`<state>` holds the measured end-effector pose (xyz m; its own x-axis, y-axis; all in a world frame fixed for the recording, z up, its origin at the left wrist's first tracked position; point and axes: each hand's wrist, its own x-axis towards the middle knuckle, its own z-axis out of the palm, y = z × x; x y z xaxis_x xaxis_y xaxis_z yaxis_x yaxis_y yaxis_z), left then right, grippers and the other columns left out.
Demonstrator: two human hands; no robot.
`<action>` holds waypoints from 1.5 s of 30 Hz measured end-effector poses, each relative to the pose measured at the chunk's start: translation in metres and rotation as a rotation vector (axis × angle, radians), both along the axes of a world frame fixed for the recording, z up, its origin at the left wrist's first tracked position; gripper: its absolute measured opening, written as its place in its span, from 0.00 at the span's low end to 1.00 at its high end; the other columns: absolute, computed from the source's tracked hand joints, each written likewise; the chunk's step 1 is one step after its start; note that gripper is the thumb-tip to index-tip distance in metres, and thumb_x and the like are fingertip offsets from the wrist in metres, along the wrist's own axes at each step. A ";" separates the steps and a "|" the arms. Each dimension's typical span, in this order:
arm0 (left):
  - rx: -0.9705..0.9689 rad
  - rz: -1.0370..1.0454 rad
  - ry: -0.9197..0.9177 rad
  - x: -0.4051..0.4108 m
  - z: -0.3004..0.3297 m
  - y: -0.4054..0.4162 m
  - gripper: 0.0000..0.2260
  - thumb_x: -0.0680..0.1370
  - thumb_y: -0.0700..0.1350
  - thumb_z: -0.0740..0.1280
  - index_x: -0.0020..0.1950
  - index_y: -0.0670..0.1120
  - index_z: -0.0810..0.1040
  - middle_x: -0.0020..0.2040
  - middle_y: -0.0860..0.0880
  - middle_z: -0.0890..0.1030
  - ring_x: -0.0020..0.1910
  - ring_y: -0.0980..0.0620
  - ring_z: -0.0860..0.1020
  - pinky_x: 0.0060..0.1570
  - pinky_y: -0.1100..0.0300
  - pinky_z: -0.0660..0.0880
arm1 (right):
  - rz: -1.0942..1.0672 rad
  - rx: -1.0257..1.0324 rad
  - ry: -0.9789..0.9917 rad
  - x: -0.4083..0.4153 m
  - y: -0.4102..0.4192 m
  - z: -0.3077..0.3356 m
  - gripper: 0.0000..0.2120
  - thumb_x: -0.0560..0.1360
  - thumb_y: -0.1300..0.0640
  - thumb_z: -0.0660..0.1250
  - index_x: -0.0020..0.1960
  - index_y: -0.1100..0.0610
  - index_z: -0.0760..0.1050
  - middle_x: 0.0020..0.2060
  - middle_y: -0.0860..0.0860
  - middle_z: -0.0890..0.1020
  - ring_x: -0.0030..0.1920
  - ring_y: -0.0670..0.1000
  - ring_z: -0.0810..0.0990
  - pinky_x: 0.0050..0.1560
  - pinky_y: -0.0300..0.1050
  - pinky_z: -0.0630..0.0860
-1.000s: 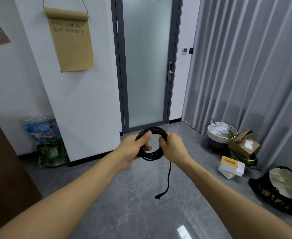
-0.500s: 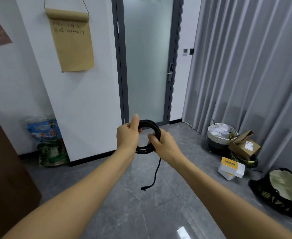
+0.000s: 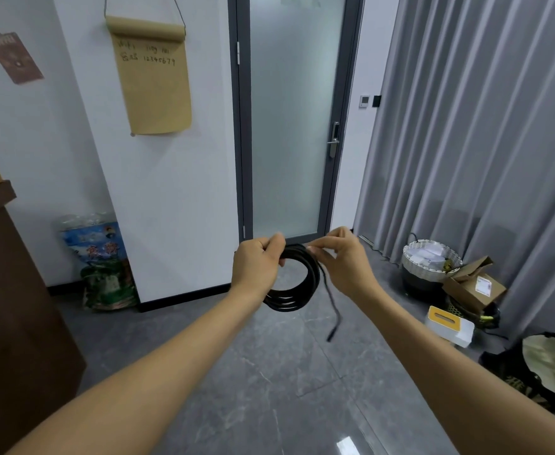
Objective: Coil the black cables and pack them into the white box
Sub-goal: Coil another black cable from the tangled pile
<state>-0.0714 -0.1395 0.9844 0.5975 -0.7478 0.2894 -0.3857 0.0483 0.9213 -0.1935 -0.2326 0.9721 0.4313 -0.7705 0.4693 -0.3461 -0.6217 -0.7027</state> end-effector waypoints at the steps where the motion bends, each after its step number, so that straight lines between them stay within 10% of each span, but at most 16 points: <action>1: -0.009 -0.005 0.010 0.000 0.000 -0.001 0.27 0.79 0.46 0.61 0.18 0.48 0.62 0.17 0.54 0.66 0.23 0.56 0.63 0.28 0.61 0.60 | 0.042 0.032 0.005 0.001 0.001 -0.001 0.06 0.74 0.63 0.68 0.49 0.60 0.83 0.39 0.48 0.73 0.44 0.49 0.73 0.47 0.33 0.69; 9: -0.040 0.027 0.060 -0.001 0.005 -0.004 0.23 0.79 0.46 0.61 0.23 0.47 0.66 0.24 0.50 0.68 0.26 0.52 0.64 0.31 0.59 0.63 | 0.458 0.769 -0.336 -0.003 0.017 0.011 0.15 0.81 0.58 0.55 0.48 0.62 0.79 0.41 0.58 0.82 0.44 0.54 0.82 0.54 0.46 0.78; 21: -0.024 0.083 -0.014 0.009 0.000 -0.009 0.23 0.80 0.47 0.59 0.25 0.45 0.64 0.23 0.51 0.67 0.26 0.52 0.64 0.29 0.59 0.62 | 0.591 1.069 -0.464 0.008 0.030 0.003 0.02 0.73 0.63 0.65 0.43 0.61 0.75 0.30 0.52 0.78 0.32 0.49 0.78 0.40 0.40 0.77; 25: -0.029 0.087 -0.060 0.011 0.000 -0.012 0.23 0.80 0.48 0.59 0.25 0.45 0.62 0.24 0.49 0.66 0.26 0.51 0.63 0.30 0.58 0.62 | 0.655 1.178 -0.534 0.008 0.034 0.004 0.13 0.62 0.57 0.76 0.41 0.58 0.75 0.25 0.49 0.72 0.29 0.48 0.74 0.42 0.41 0.75; 36: -0.038 0.086 -0.213 0.008 -0.004 -0.016 0.24 0.80 0.51 0.60 0.26 0.46 0.61 0.24 0.49 0.64 0.27 0.50 0.62 0.31 0.58 0.62 | 0.318 1.139 -0.294 0.010 0.036 0.022 0.09 0.70 0.73 0.58 0.38 0.61 0.71 0.27 0.52 0.71 0.35 0.50 0.74 0.42 0.41 0.76; 40: -0.026 0.093 -0.325 0.007 -0.005 -0.014 0.24 0.80 0.52 0.59 0.26 0.46 0.60 0.23 0.50 0.63 0.25 0.52 0.61 0.28 0.57 0.59 | 0.131 0.757 0.117 0.014 0.038 0.029 0.10 0.70 0.72 0.58 0.39 0.61 0.72 0.38 0.56 0.74 0.44 0.54 0.76 0.47 0.48 0.79; 45: -0.003 0.172 -0.355 0.017 -0.009 -0.012 0.24 0.80 0.52 0.59 0.26 0.46 0.60 0.22 0.50 0.63 0.25 0.50 0.61 0.27 0.58 0.57 | -0.069 0.272 0.558 0.011 0.037 0.031 0.12 0.73 0.61 0.64 0.32 0.61 0.67 0.28 0.53 0.73 0.27 0.51 0.69 0.29 0.40 0.67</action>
